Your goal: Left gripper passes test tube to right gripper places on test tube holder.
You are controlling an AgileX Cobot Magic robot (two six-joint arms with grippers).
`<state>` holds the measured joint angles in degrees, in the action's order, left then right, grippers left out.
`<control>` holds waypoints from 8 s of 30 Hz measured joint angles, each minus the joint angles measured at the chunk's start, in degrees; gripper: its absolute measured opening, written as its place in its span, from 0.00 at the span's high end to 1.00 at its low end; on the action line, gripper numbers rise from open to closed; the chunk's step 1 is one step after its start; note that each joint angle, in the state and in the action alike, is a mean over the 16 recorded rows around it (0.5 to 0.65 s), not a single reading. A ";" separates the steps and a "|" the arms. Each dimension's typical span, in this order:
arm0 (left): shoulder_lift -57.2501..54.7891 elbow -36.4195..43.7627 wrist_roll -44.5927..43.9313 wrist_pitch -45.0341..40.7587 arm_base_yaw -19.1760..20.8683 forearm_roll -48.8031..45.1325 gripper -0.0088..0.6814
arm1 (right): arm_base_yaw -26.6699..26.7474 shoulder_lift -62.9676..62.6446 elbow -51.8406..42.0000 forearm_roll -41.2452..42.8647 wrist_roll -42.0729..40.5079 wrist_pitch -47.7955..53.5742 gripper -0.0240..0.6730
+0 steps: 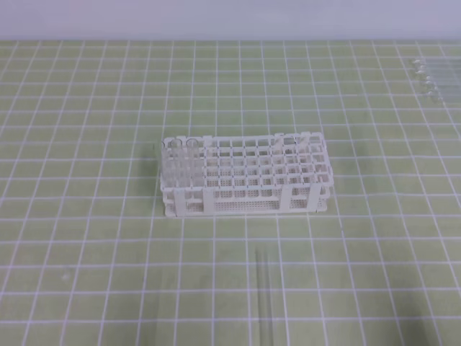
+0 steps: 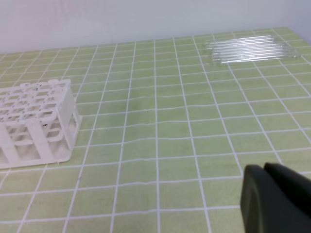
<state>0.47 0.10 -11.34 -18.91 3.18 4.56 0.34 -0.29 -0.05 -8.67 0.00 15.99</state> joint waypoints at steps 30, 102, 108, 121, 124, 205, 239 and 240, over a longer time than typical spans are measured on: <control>1.03 0.40 0.14 3.42 0.00 1.10 0.99 | 0.00 0.00 0.00 0.00 0.00 0.00 0.99; -54.29 -54.40 1.78 -44.48 -15.16 11.92 0.99 | 0.00 0.12 0.00 0.01 0.00 0.00 0.99; -67.61 -59.22 13.30 -46.94 -31.92 0.72 0.99 | 0.00 0.12 0.00 0.05 0.00 0.00 0.99; -90.97 -69.09 25.91 -44.89 -53.01 -1.62 0.99 | 0.00 0.12 0.00 0.10 0.00 0.00 0.99; -94.42 -70.92 26.10 -43.13 -53.58 1.24 0.99 | 0.00 0.12 0.00 0.10 0.00 0.00 0.99; -94.59 -65.74 33.34 -25.56 -63.33 -14.42 0.94 | 0.00 0.12 0.00 0.10 0.00 0.00 0.99; -67.33 -30.09 35.86 23.16 -64.47 -36.35 0.91 | 0.00 0.12 0.00 0.10 0.00 -0.03 0.99; -67.36 -30.10 35.89 23.59 -64.48 -36.46 0.90 | 0.00 0.12 0.00 0.10 0.00 -0.09 0.99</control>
<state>-66.89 -30.00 24.55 4.68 -61.30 -31.91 0.34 -0.17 -0.05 -8.57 0.00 15.90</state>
